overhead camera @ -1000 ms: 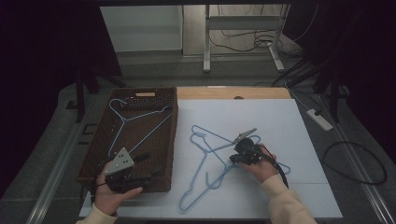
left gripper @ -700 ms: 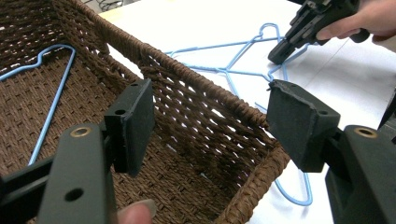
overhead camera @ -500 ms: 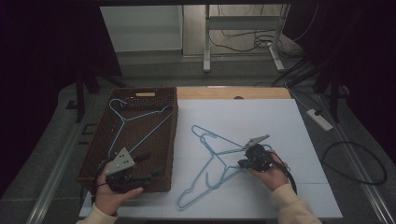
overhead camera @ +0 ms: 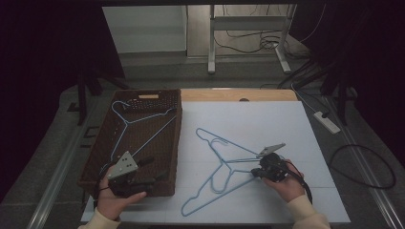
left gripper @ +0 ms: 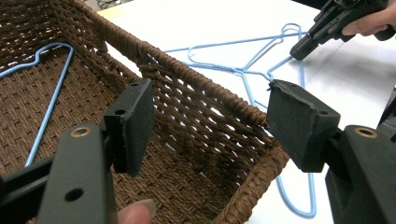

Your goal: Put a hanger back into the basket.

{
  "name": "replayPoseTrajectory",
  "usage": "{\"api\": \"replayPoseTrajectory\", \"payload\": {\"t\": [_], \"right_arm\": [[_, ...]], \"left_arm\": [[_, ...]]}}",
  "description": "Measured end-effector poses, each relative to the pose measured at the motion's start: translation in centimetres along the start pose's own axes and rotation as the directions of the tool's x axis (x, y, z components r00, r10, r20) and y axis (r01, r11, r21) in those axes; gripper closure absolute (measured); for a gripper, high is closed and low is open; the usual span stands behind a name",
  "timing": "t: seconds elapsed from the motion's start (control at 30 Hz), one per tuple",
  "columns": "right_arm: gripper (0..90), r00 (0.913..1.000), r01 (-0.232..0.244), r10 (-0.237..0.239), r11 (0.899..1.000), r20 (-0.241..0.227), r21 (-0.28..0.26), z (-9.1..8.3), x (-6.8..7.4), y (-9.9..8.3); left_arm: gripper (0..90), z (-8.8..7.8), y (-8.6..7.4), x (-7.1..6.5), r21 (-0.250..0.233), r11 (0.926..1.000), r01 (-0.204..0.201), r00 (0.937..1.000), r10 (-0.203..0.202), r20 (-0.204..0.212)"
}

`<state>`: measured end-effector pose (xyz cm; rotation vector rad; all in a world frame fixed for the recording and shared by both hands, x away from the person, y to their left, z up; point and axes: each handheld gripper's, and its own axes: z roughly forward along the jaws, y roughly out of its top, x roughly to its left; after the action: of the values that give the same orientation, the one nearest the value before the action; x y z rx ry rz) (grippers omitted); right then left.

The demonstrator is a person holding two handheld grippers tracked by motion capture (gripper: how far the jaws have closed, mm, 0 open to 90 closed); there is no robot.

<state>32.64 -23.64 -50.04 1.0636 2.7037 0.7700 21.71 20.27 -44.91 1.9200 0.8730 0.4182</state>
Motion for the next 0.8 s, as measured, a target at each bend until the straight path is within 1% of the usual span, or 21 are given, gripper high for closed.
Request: {"api": "replayPoseTrajectory", "payload": {"t": [0.13,0.27,0.37,0.43,0.47,0.57,0.63,0.67,0.73,0.77,0.8], "right_arm": [[90.0,0.9999,-0.015,0.015,1.0,-0.001,0.002,-0.4,-0.3,-0.9],[90.0,0.9998,-0.019,0.019,1.0,0.0,0.007,-0.7,-0.3,-1.7],[90.0,0.9997,-0.023,0.023,1.0,0.002,-0.005,-0.9,-0.2,-1.9],[90.0,0.9997,-0.023,0.023,0.999,-0.006,-0.026,-1.0,-0.2,-1.6],[90.0,0.9998,-0.019,0.019,0.999,-0.01,-0.037,-1.1,-0.2,-1.4],[89.9,1.0,-0.002,0.001,0.998,-0.007,-0.064,-1.1,0.2,0.3],[86.6,0.9999,0.002,-0.003,0.997,-0.011,-0.072,-0.9,0.3,1.2],[83.7,0.9999,0.005,-0.006,0.997,-0.012,-0.078,-0.6,0.4,1.9],[70.2,1.0,0.003,-0.003,0.997,-0.005,-0.079,0.2,0.6,3.6],[63.1,1.0,-0.009,0.009,0.997,-0.001,-0.078,0.6,0.7,4.3],[60.9,0.9998,-0.021,0.021,0.997,-0.003,-0.079,1.1,0.7,4.9]], "left_arm": [[33.4,0.0,0.0,0.0,-0.001,1.0,0.001,1.0,-0.001,-0.001],[33.4,0.0,0.0,-0.1,0.001,1.0,-0.001,1.0,0.001,0.001],[33.4,0.1,0.0,-0.1,0.001,1.0,-0.001,1.0,0.001,0.001],[33.4,0.1,0.0,-0.1,0.001,1.0,-0.001,1.0,0.001,0.001],[33.4,0.1,0.0,-0.1,0.001,1.0,0.0,1.0,0.0,0.001],[33.4,0.1,0.0,0.0,0.002,1.0,0.0,1.0,0.0,0.002],[33.4,0.1,0.0,0.0,0.003,1.0,-0.001,1.0,0.001,0.002],[33.4,0.1,0.0,0.0,0.002,1.0,-0.001,1.0,0.001,0.003],[33.5,0.0,0.0,0.0,0.0,1.0,-0.001,1.0,0.001,0.004],[33.4,0.0,0.0,0.0,-0.001,1.0,0.0,1.0,0.0,0.004],[33.5,0.0,0.0,0.0,-0.002,1.0,0.0,1.0,0.0,0.004]]}}
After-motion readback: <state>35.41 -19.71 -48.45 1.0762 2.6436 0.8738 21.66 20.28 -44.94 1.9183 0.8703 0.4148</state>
